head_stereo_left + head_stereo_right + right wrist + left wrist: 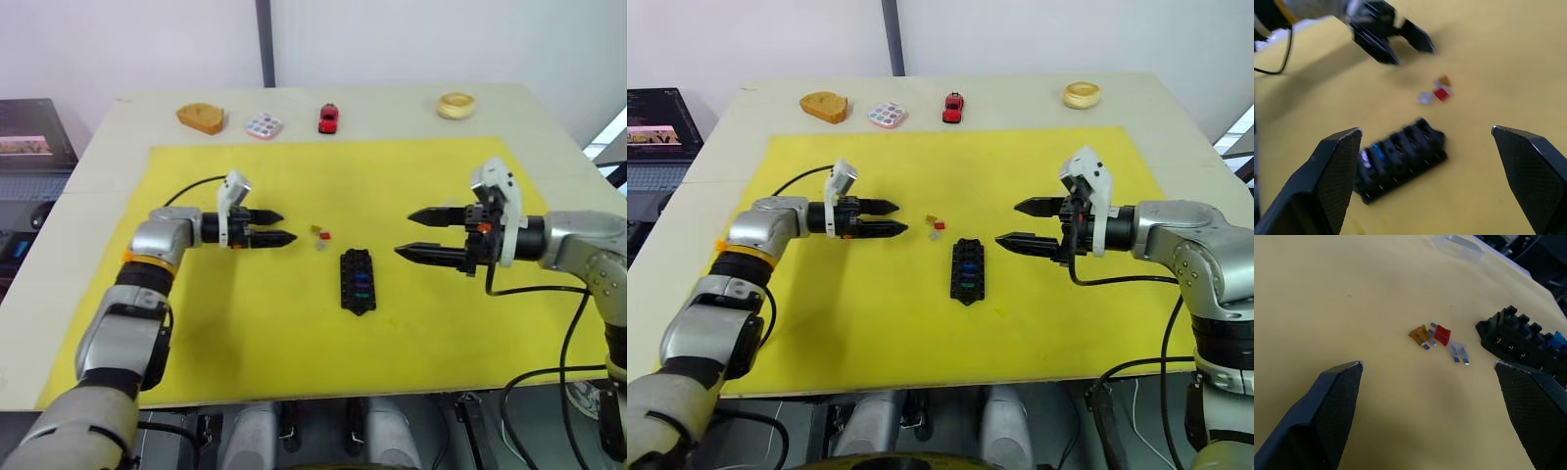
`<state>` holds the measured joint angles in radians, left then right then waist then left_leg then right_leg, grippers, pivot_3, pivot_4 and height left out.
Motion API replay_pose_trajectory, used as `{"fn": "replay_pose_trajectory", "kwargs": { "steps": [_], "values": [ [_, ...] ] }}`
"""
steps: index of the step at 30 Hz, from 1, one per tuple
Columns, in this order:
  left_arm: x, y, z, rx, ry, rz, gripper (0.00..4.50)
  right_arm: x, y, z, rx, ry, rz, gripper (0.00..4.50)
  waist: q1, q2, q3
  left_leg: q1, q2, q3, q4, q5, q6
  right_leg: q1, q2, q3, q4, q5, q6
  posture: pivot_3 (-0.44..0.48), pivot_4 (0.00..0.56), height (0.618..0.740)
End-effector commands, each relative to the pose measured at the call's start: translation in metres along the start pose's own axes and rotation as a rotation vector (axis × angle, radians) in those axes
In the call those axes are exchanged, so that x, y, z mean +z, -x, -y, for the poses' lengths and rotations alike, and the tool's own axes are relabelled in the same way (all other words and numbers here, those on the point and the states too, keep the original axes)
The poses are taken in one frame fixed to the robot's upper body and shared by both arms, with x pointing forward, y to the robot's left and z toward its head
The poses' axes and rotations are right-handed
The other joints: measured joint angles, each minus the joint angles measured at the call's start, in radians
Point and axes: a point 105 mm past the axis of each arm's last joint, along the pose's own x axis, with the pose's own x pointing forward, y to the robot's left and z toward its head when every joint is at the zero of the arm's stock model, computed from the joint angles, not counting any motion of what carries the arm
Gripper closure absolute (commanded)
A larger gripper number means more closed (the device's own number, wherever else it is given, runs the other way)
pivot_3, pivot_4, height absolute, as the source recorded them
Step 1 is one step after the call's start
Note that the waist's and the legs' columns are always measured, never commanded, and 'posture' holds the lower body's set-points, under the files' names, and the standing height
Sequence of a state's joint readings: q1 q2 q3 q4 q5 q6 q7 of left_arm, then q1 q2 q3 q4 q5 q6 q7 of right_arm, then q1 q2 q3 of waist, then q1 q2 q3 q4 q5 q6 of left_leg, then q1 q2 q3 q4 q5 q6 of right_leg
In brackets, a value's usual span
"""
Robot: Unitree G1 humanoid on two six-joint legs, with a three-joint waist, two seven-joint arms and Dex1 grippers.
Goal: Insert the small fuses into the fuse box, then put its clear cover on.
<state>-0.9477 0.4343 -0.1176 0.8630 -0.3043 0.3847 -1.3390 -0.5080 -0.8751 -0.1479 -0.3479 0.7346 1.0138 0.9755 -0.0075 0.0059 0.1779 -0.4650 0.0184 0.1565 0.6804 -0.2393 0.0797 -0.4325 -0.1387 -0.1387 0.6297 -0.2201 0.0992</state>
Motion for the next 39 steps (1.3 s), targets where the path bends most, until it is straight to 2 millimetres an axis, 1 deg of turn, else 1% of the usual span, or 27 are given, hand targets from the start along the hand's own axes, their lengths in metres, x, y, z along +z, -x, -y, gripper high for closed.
{"fn": "replay_pose_trajectory", "kwargs": {
  "steps": [1,3,7,9,11,13,16,18,22,29,34,37,39],
  "values": [
    [0.008,-0.010,0.005,-0.054,-0.033,-0.013,0.00,0.022,-0.003,-0.013,0.003,0.077,0.057,0.02,0.000,0.000,0.000,0.000,0.000,0.000,0.001,-0.001,0.001,0.000,-0.001,0.000,0.000,0.000,0.000,0.000,0.150,0.740],
    [0.002,-0.019,0.006,-0.064,-0.022,-0.048,0.00,0.023,-0.010,-0.014,-0.021,0.104,0.035,0.02,0.003,0.000,0.000,0.000,-0.001,0.000,0.002,-0.002,0.002,0.001,-0.002,0.000,0.000,0.000,0.000,0.000,0.150,0.740],
    [-0.006,-0.034,0.008,-0.087,-0.006,-0.115,0.00,0.017,-0.017,-0.001,-0.134,0.160,-0.057,0.02,0.013,0.000,0.000,0.000,-0.002,0.000,0.002,-0.002,0.003,0.000,-0.006,0.000,0.000,0.000,0.000,0.000,0.150,0.740],
    [-0.005,-0.041,0.010,-0.099,-0.009,-0.123,0.00,0.014,-0.019,0.003,-0.156,0.148,-0.079,0.02,0.020,0.000,0.000,0.000,-0.003,0.000,0.003,-0.002,0.003,0.000,-0.007,0.000,0.000,0.000,-0.001,0.000,0.150,0.740],
    [-0.003,-0.044,0.012,-0.107,-0.005,-0.114,0.00,0.012,-0.020,0.002,-0.157,0.139,-0.082,0.02,0.023,0.000,0.000,0.000,-0.004,0.000,0.003,-0.003,0.004,-0.002,-0.009,-0.002,0.000,0.000,-0.001,0.000,0.150,0.740],
    [-0.001,-0.048,0.014,-0.129,0.027,-0.099,0.00,0.005,-0.020,0.004,-0.169,0.135,-0.105,0.02,0.022,0.000,0.000,0.000,-0.005,0.000,0.003,-0.003,0.005,-0.002,-0.010,-0.002,0.000,0.000,-0.001,0.000,0.150,0.740],
    [-0.003,-0.052,0.018,-0.152,0.029,-0.119,0.00,0.002,-0.019,0.006,-0.190,0.125,-0.112,0.02,0.022,0.000,0.000,0.000,-0.006,0.000,0.004,-0.004,0.006,-0.001,-0.011,-0.002,0.000,0.000,0.000,0.000,0.150,0.740],
    [-0.007,-0.057,0.020,-0.155,0.044,-0.156,0.00,0.002,-0.018,0.008,-0.202,0.117,-0.105,0.02,0.022,0.000,0.000,0.000,-0.007,0.000,0.004,-0.004,0.006,0.003,-0.011,-0.002,0.000,0.000,0.000,0.000,0.150,0.740],
    [-0.014,-0.067,0.024,-0.158,0.097,-0.236,0.00,0.002,-0.016,0.011,-0.220,0.110,-0.101,0.02,0.023,0.000,0.000,0.000,-0.007,0.000,0.004,-0.004,0.006,0.004,-0.011,-0.002,0.000,0.000,0.000,0.000,0.150,0.740],
    [-0.006,-0.085,0.031,-0.163,0.215,-0.179,0.00,0.001,-0.014,0.016,-0.270,0.089,-0.081,0.02,0.025,0.000,0.000,0.000,-0.008,-0.001,0.004,-0.004,0.007,0.004,-0.012,-0.003,-0.001,0.000,0.000,0.000,0.150,0.740],
    [-0.009,-0.089,0.031,-0.151,0.294,-0.142,0.00,-0.001,-0.012,0.020,-0.304,0.079,-0.080,0.02,0.029,0.000,0.000,0.000,-0.008,-0.001,0.005,-0.004,0.007,0.005,-0.012,-0.003,-0.001,0.000,0.000,0.000,0.150,0.740],
    [-0.014,-0.087,0.028,-0.130,0.338,-0.128,0.83,-0.003,-0.010,0.023,-0.328,0.074,-0.082,0.00,0.031,0.000,0.000,0.001,-0.008,-0.001,0.005,-0.004,0.007,0.005,-0.012,-0.003,-0.001,0.000,0.000,0.000,0.150,0.740],
    [-0.019,-0.084,0.024,-0.103,0.376,-0.115,1.77,-0.004,-0.008,0.026,-0.341,0.073,-0.087,0.00,0.030,-0.001,0.000,0.001,-0.008,-0.001,0.005,-0.004,0.007,0.005,-0.012,-0.003,-0.001,0.000,0.000,0.000,0.150,0.740]
  ]
}}
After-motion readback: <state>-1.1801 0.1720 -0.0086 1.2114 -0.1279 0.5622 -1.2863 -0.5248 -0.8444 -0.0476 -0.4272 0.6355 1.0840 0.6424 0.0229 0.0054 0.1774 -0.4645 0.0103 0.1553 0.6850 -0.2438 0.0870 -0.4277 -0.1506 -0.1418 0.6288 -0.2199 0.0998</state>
